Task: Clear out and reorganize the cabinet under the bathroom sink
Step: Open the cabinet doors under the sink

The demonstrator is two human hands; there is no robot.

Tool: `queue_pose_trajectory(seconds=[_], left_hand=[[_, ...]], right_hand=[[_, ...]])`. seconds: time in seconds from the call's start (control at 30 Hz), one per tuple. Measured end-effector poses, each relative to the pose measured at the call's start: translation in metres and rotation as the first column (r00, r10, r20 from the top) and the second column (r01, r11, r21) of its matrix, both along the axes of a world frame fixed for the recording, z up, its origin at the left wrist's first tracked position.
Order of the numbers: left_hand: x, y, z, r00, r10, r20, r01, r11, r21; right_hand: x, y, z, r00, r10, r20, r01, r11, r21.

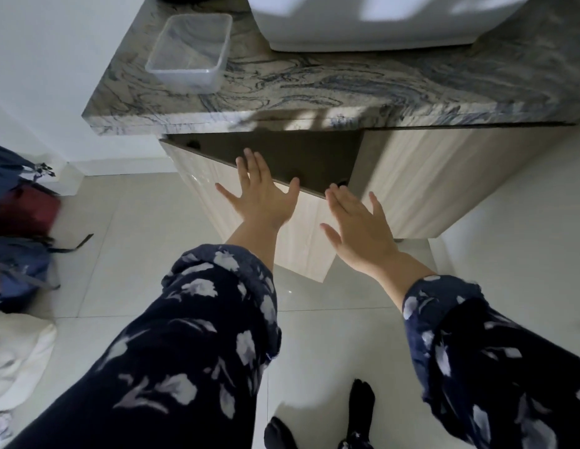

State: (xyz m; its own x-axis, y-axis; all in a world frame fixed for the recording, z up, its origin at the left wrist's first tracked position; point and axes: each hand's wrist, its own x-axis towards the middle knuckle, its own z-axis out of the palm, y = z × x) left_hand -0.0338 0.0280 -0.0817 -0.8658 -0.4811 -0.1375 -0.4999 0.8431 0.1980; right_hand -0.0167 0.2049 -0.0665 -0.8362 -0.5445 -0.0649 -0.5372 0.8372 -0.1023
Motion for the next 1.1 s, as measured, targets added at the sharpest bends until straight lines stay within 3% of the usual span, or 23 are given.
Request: queue_pose_trajectory(seconds=[0.27,0.7,1.1], left_hand=[[0.017,-0.001,-0.001,0.999,-0.023,0.027,0.023,1.000,0.012],[0.107,-0.031,0.011,0.989,-0.060,0.132,0.056,0.998,0.030],[0.165,-0.089,0.020,0.977,-0.141,0.163,0.136,0.990,0.040]], right_hand=[[0.000,0.004,0.006,0.985,0.135,0.110,-0.156,0.965,0.211],[0.073,-0.010,0.002,0.871,0.443,0.210,-0.460,0.887,0.038],[0.132,-0.068,-0.010,0.828,0.543,0.140,-0.543,0.839,-0.040]])
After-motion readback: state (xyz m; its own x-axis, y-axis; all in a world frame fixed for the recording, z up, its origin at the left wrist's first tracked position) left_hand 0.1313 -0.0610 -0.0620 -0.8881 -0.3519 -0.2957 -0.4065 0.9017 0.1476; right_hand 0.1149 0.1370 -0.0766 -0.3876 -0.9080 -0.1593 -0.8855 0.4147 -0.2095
